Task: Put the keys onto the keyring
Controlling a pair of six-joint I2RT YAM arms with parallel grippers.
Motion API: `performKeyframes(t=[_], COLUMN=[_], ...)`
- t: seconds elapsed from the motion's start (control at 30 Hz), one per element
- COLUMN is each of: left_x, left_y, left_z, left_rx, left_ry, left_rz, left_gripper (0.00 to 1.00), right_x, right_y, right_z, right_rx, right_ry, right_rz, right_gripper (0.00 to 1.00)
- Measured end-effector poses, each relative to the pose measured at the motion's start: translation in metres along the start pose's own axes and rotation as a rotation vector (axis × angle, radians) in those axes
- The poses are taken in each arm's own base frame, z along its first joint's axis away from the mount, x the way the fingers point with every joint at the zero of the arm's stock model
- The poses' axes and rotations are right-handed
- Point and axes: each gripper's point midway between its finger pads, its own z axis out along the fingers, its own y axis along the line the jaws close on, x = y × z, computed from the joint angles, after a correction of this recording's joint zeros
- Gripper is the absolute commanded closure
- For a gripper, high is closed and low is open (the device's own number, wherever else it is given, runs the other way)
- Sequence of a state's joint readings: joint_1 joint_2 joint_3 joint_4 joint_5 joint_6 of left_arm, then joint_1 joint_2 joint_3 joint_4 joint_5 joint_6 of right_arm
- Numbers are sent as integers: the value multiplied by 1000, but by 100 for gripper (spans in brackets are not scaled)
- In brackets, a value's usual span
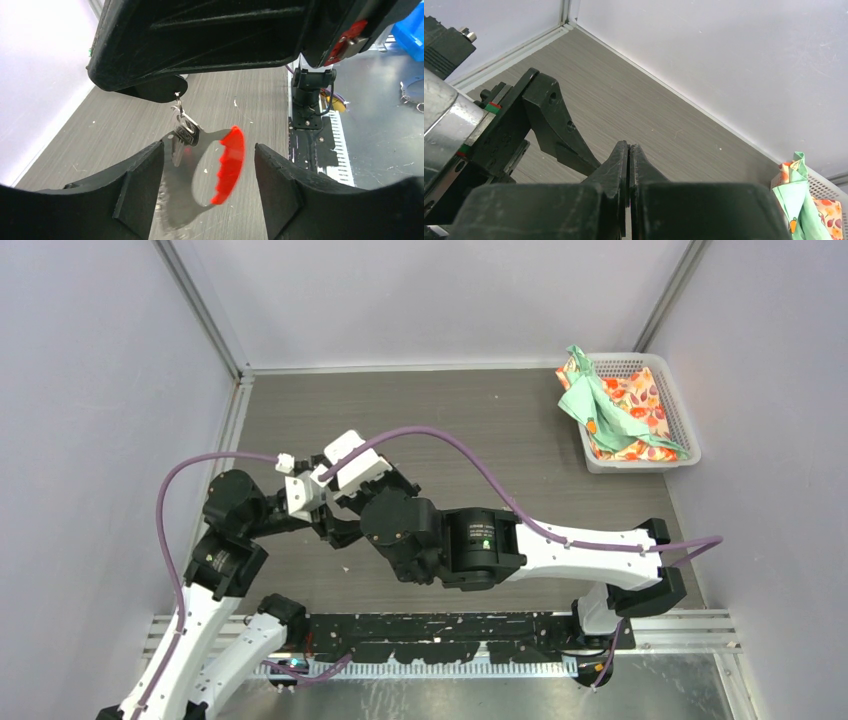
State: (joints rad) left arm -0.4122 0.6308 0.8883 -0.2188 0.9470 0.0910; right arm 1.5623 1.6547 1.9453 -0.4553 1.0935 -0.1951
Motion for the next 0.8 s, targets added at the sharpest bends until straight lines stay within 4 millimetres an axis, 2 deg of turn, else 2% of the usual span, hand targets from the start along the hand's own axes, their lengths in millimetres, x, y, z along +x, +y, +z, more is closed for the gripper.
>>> performKeyframes(t=[0.3, 0.53, 0.6, 0.73, 0.8], left_x=[0, 1, 0, -2, -4], left_y=[2, 12, 12, 7, 5], left_z=[0, -1, -1, -1, -2], left_rx=[-16, -74, -74, -55, -47], left_ry=[1, 8, 6, -3, -7], left_rz=[-11, -14, -23, -27, -24], left_gripper=[33, 38, 42, 62, 66], right_x=[1, 2, 2, 3, 5], right_y=[4, 6, 8, 13, 16], right_z=[-3, -5, -5, -3, -2], right_rx=[-15, -20, -22, -28, -32], right_ry=[1, 3, 4, 6, 10], right_rz=[-10, -20, -23, -30, -38], right_gripper=[99, 99, 99, 99, 99])
